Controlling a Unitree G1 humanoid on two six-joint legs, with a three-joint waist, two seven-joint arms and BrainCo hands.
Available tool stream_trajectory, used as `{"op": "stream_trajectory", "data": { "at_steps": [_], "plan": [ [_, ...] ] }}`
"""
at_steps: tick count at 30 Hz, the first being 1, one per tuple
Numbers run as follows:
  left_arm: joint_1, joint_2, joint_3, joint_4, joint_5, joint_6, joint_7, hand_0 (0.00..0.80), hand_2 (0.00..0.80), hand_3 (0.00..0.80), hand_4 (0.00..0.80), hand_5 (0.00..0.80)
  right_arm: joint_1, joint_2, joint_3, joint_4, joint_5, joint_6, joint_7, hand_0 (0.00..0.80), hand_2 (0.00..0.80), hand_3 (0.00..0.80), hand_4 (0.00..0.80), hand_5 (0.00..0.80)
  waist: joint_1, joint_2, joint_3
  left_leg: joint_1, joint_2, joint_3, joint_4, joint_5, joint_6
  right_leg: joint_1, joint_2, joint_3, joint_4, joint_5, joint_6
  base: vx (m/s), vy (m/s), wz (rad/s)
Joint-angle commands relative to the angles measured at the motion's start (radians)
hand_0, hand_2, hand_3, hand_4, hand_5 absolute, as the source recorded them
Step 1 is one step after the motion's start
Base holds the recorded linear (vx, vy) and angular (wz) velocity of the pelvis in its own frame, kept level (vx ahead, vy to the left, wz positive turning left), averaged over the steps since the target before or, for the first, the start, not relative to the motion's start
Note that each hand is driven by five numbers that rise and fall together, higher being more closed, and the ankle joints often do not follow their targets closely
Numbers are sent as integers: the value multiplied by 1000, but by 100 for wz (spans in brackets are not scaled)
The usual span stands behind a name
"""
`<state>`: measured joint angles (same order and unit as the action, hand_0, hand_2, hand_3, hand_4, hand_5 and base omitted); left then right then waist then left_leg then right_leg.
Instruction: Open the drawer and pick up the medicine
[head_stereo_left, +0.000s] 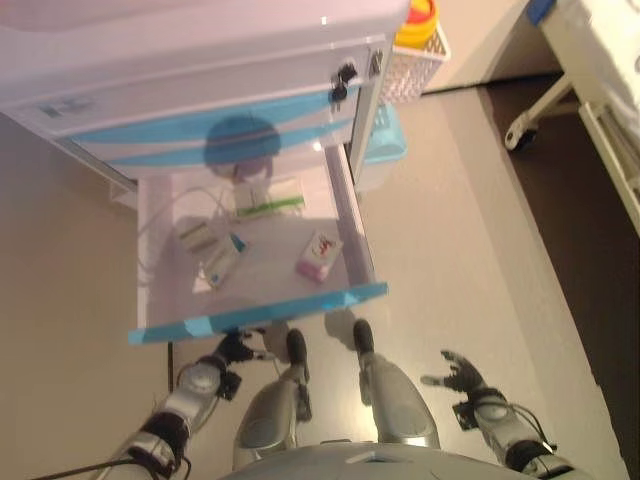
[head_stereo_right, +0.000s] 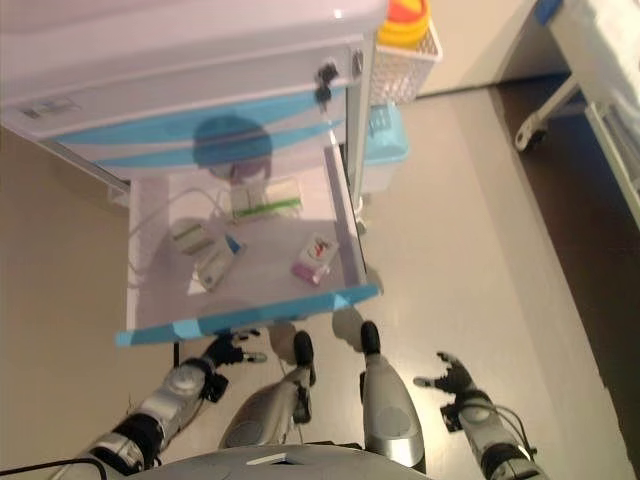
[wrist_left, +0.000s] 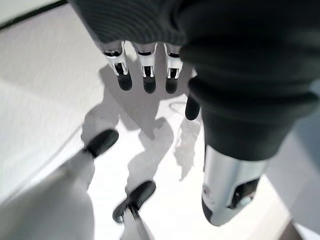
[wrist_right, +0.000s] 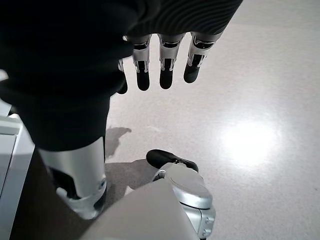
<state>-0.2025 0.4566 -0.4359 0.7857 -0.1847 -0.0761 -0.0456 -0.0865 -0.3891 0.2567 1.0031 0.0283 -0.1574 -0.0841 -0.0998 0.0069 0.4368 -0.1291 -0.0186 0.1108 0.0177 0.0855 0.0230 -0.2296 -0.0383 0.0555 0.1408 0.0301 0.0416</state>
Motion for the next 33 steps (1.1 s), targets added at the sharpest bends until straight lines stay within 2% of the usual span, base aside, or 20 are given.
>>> {"op": "stream_trajectory", "data": {
  "at_steps": [1, 5, 8, 11, 15, 18, 19, 22, 25, 27, 30, 33],
  "plan": [
    [-152, 109, 52, -105, -12, 22, 31, 0, 0, 0, 0, 0, 50, -58, 64, -69, 21, -11, -13, 0, 0, 0, 0, 0, -31, -13, 5, -127, -29, -29, 243, -156, 40, -101, 17, 5, 162, -45, -15, -11, 31, -12],
    [-298, 202, 71, -106, -58, 77, 0, 0, 0, 0, 0, 0, 54, -69, 73, -82, 25, -20, -31, 0, 0, 0, 0, 0, -57, -19, 34, -197, -33, -17, 312, -175, 46, -172, 25, 22, 200, -43, -24, -12, 44, -7],
    [-410, 242, 82, -68, -85, 115, -25, 0, 0, 0, 0, 0, 51, -76, 70, -73, 21, -33, -37, 0, 0, 0, 0, 0, -76, -22, 50, -231, -35, -1, 349, -189, 50, -207, 29, 36, 210, -37, -27, -18, 69, -10],
    [-556, 295, 74, 17, -105, 152, -44, 0, 0, 0, 0, 0, 37, -89, 81, -69, 16, -43, -45, 0, 0, 0, 0, 0, -100, -27, 63, -256, -30, 22, 376, -202, 54, -238, 33, 53, 218, -30, -27, -27, 89, -6],
    [-804, 376, 44, 226, -173, 188, -50, 0, 0, 0, 0, 0, 15, -114, 106, -79, 17, -41, -52, 0, 0, 0, 0, 0, -143, -41, 74, -296, -16, 53, 422, -223, 56, -286, 48, 82, 242, -28, -26, -19, 94, -10],
    [-959, 420, 20, 370, -228, 165, 45, 0, 0, 0, 0, 0, 12, -127, 126, -77, 17, -55, -57, 0, 0, 0, 0, 0, -170, -51, 77, -317, -10, 64, 439, -232, 58, -310, 60, 101, 253, -28, -28, 21, 85, -17],
    [-1001, 429, 16, 415, -250, 143, 92, 0, 0, 0, 0, 0, 16, -127, 133, -73, 15, -63, -63, 0, 0, 0, 0, 0, -174, -47, 76, -308, -10, 53, 448, -266, 54, -305, 66, 104, 267, -58, -24, 91, 77, -14],
    [-1097, 443, 39, 505, -291, 50, 272, 0, 0, 0, 0, 0, 23, -107, 163, -51, 25, -98, -86, 0, 0, 0, 0, 0, -185, -61, 74, -313, -9, 54, 450, -280, 59, -315, 79, 121, 273, -65, -25, 29, 2, -13],
    [-1066, 419, 85, 468, -297, 16, 328, 0, 0, 0, 0, 0, 19, -84, 174, -49, 30, -100, -94, 0, 0, 0, 0, 0, -180, -75, 71, -318, -11, 64, 433, -253, 61, -316, 82, 128, 251, -35, -26, -102, -92, -6],
    [-1016, 396, 108, 431, -308, 15, 315, 0, 0, 0, 0, 0, 16, -74, 177, -58, 29, -91, -105, 0, 0, 0, 0, 0, -173, -73, 67, -307, -14, 59, 417, -251, 61, -308, 84, 129, 246, -37, -25, -6, -70, 0],
    [-893, 362, 150, 365, -363, -28, 214, 0, 0, 0, 0, 0, 7, -65, 162, -77, 29, -77, -104, 0, 0, 0, 0, 0, -157, -64, 58, -279, -20, 47, 385, -242, 58, -283, 85, 133, 233, -40, -24, 9, -57, 4],
    [-692, 273, 199, 175, -501, -86, 95, 0, 0, 0, 0, 0, 6, -46, 135, -96, 15, -70, -109, 0, 0, 0, 0, 0, -125, -50, 45, -236, -30, 27, 340, -229, 53, -237, 71, 119, 200, -39, -22, 6, -82, 4]
  ]
}}
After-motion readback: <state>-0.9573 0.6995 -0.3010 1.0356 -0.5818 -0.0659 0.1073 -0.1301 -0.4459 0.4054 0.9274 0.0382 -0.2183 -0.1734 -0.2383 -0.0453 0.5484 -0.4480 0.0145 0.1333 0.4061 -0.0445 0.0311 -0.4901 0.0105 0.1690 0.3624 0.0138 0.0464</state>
